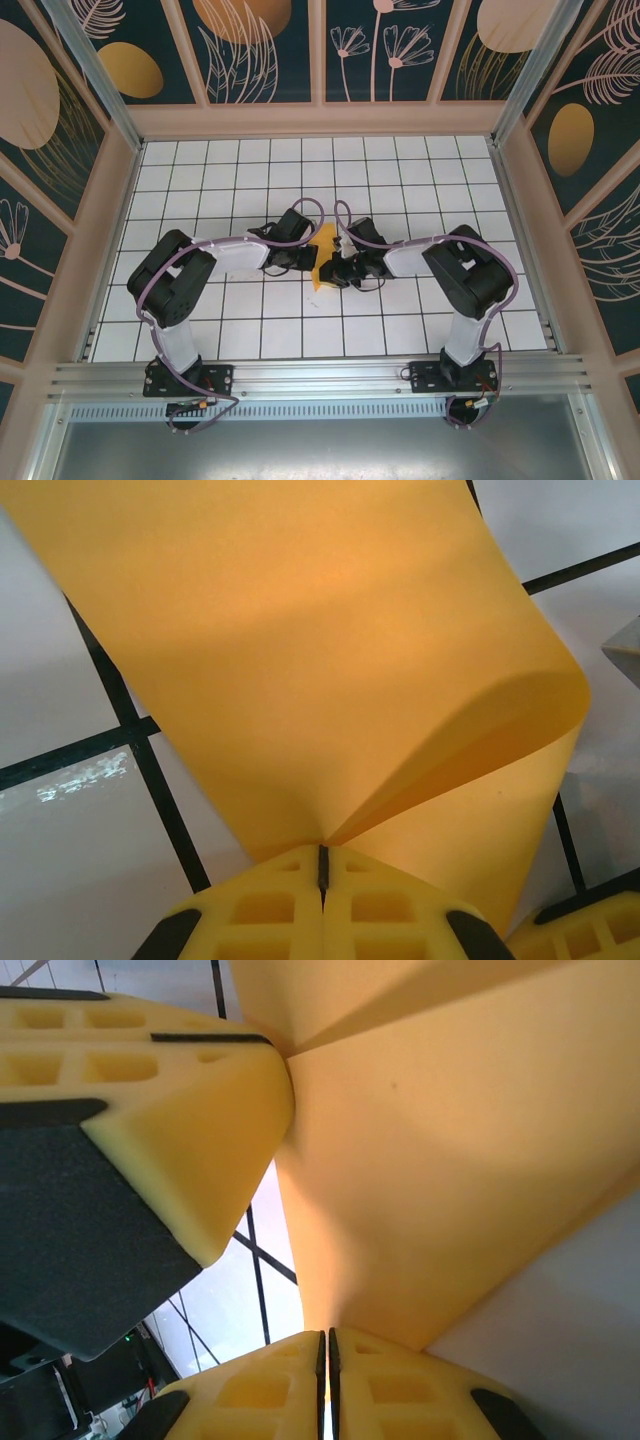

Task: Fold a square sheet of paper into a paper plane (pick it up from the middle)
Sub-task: Third fold the triangle at the center of the table.

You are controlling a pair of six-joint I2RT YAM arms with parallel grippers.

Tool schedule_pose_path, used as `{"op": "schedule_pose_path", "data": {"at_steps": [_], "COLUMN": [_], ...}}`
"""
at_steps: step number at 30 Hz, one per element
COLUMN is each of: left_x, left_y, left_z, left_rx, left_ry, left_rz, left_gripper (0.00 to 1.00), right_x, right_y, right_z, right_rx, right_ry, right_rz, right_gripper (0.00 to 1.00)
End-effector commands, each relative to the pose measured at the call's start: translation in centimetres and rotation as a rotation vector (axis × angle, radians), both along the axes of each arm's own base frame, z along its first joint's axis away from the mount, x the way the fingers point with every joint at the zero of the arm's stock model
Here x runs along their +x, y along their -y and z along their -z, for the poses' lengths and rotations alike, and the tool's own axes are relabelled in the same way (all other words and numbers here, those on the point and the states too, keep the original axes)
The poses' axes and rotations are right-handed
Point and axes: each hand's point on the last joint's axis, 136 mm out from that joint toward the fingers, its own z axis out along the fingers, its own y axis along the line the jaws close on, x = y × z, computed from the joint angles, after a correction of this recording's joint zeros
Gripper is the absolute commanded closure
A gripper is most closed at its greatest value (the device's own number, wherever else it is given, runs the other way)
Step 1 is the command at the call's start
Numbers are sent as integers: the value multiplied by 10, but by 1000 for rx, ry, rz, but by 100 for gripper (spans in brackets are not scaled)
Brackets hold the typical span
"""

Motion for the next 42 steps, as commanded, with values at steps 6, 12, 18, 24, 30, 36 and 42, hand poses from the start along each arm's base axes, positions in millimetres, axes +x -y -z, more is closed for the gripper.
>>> {"op": "schedule_pose_path", "data": {"at_steps": [6, 12, 18, 24, 30, 36, 42], "left_x": [-7, -8, -11, -12, -14, -13, -12], "left_y": [-20, -21, -20, -23, -28, -31, -29], "left_z": [26, 28, 32, 34, 38, 37, 38], "left_rx": [91, 97, 89, 98, 113, 119, 115], "left_ry": [-34, -39, -55, -60, -60, -50, -48], "left_rz": [-26, -27, -28, -33, -46, -58, -57], "left_gripper": [100, 100, 100, 100, 100, 100, 100], "right_x": [-3, -10, -12, -15, -15, -14, -21], "right_y": [-7, -11, -13, -11, -10, -11, -19], "right_z": [-34, -24, -15, 3, 8, -20, -19], "right_rx": [77, 88, 91, 76, 66, 93, 83], "right_ry": [40, 10, -9, -37, -43, 7, 8], "right_rz": [-8, -11, -16, -11, -6, -15, -23], "right_gripper": [85, 85, 86, 86, 86, 85, 85]}}
